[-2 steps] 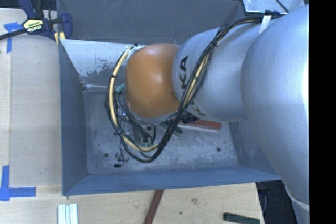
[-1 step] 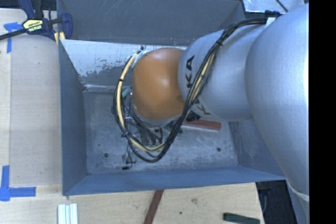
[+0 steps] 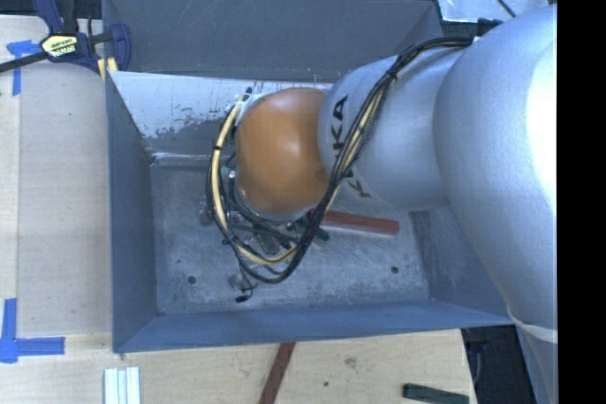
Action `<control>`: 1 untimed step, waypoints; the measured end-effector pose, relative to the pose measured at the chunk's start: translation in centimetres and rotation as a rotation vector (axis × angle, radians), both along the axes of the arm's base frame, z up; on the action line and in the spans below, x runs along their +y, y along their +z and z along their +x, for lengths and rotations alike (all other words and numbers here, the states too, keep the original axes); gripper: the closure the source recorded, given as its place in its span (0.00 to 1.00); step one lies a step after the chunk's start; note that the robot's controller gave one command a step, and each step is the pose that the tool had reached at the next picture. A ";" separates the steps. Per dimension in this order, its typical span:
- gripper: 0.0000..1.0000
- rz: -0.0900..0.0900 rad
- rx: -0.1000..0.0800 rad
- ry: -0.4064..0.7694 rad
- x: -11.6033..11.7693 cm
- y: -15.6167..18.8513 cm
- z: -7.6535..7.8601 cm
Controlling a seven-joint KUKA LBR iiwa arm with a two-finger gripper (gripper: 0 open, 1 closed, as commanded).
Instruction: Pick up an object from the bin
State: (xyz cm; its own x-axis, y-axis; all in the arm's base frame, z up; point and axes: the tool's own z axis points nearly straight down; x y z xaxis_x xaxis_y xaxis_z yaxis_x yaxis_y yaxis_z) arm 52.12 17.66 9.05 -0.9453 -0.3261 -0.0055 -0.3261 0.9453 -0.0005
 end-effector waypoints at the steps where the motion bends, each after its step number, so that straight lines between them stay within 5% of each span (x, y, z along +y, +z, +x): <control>1: 1.00 -0.001 0.003 0.125 -6.1 -0.5 4.0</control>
Offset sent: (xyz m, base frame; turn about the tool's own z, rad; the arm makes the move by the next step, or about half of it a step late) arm 0.0000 0.0000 0.0000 0.0000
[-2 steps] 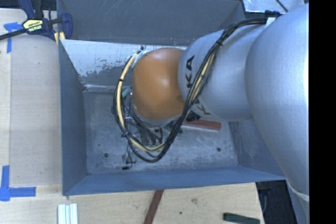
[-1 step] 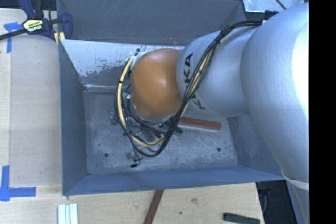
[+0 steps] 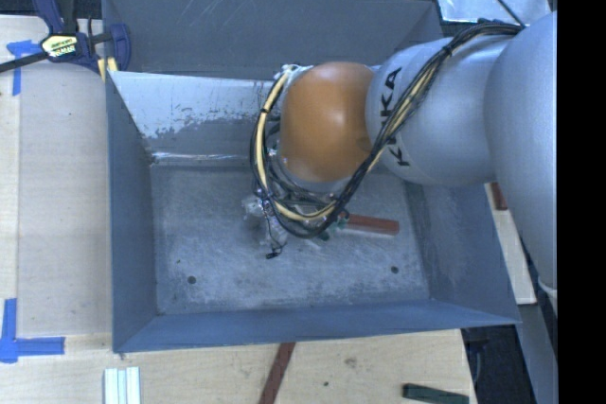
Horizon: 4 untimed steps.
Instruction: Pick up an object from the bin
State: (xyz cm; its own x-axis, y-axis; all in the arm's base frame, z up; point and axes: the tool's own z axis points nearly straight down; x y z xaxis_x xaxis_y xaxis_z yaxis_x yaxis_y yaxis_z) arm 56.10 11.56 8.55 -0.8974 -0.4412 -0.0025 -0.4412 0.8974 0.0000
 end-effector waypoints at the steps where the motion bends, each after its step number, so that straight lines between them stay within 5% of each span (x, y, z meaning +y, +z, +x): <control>1: 0.00 0.000 0.001 -0.001 0.0 0.0 0.0; 2: 0.00 0.000 0.001 -0.001 0.0 0.0 0.0; 3: 0.00 0.003 0.003 0.094 -2.4 1.1 1.3; 4: 0.00 -0.002 -0.004 0.202 -6.7 0.0 0.5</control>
Offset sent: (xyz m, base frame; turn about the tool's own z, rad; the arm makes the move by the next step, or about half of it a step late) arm 0.0000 0.0000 0.0000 0.0000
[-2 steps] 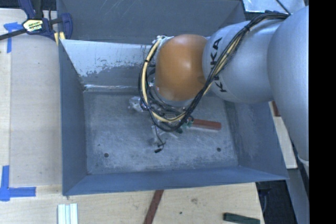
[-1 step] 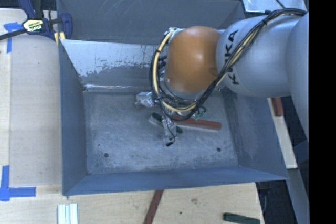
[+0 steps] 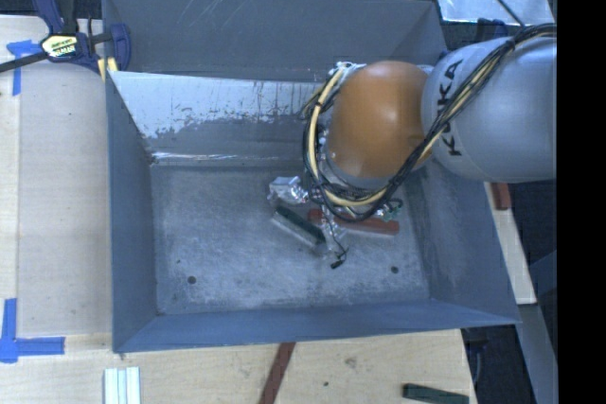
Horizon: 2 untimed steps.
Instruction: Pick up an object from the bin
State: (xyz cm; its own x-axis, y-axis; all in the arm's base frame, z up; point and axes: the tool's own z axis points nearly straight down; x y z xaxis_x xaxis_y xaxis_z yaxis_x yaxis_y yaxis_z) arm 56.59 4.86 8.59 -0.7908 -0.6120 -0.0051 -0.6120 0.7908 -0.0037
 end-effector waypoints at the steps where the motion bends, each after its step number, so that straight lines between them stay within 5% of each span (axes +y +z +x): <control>1: 1.00 0.001 0.004 0.116 -2.0 -0.7 4.5; 2: 1.00 0.001 0.004 0.116 -2.1 -0.7 4.4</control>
Offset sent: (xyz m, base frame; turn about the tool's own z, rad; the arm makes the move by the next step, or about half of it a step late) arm 0.0000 0.0000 0.0000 0.0000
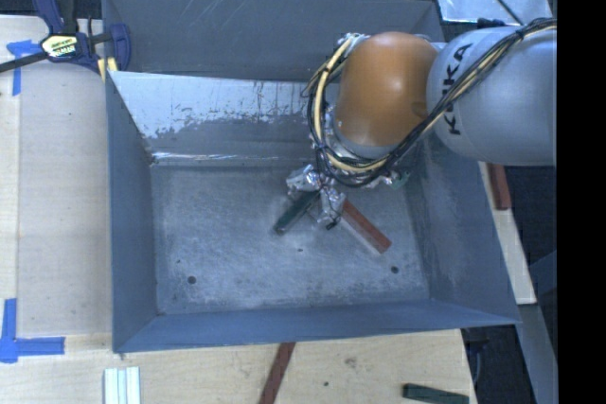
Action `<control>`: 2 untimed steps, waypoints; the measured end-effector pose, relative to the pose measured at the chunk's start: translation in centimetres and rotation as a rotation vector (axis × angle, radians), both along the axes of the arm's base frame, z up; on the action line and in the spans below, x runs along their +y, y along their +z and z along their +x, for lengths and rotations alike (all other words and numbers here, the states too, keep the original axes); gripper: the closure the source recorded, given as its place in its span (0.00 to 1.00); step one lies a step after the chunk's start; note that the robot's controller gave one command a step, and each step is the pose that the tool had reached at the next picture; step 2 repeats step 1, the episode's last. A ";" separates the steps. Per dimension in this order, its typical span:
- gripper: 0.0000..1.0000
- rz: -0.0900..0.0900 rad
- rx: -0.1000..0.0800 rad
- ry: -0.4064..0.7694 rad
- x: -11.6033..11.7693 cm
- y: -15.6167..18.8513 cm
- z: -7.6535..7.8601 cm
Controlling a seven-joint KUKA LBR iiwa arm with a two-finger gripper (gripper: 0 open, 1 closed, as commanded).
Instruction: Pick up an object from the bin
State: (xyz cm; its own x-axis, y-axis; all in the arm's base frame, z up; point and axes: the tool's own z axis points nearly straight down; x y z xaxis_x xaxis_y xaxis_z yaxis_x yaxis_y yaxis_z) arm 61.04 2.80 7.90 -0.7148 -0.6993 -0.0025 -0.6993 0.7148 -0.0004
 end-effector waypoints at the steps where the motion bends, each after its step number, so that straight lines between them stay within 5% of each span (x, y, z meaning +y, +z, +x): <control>1: 1.00 0.000 -0.001 0.047 -0.1 12.8 -1.5; 2: 1.00 0.000 -0.001 0.047 -0.1 12.8 -1.5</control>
Offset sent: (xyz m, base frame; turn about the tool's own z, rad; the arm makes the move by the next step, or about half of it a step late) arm 0.0000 0.0000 0.0000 0.0000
